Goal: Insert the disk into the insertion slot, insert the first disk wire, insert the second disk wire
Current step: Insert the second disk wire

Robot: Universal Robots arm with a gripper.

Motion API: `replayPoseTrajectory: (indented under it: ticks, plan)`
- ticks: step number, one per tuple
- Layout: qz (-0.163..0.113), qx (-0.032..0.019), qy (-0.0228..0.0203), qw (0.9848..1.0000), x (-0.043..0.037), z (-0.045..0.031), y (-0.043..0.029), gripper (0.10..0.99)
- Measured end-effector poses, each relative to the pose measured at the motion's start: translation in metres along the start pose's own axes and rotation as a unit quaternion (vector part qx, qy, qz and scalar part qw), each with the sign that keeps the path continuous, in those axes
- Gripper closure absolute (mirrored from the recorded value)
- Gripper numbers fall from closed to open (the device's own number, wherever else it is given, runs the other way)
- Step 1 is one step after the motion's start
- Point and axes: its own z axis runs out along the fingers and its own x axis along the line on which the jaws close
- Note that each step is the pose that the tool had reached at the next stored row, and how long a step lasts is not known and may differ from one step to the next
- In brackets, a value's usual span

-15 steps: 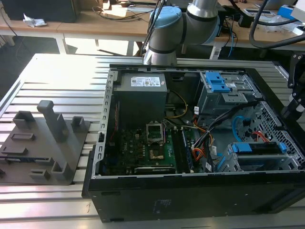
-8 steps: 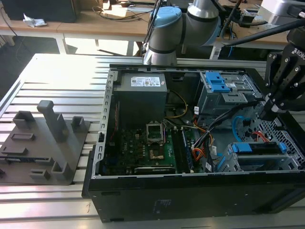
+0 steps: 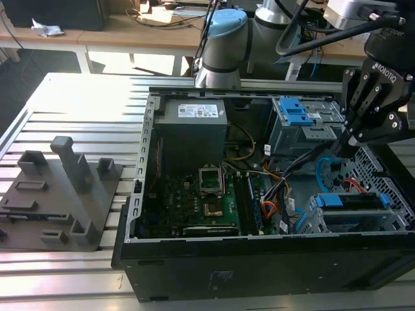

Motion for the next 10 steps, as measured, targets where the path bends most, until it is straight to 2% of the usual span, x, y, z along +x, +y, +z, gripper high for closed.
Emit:
replayPoseTrajectory:
  ticks: [4, 7, 10]
  plan:
    - [-0.007, 0.0005, 0.0003, 1.0, -0.0052, 0.0108, -0.0001, 0.98]
    - [-0.035, 0.0022, 0.0015, 0.9994, -0.0094, 0.0177, -0.0002, 0.98]
    - [-0.053, 0.0034, 0.0025, 0.9986, -0.0119, 0.021, -0.001, 0.98]
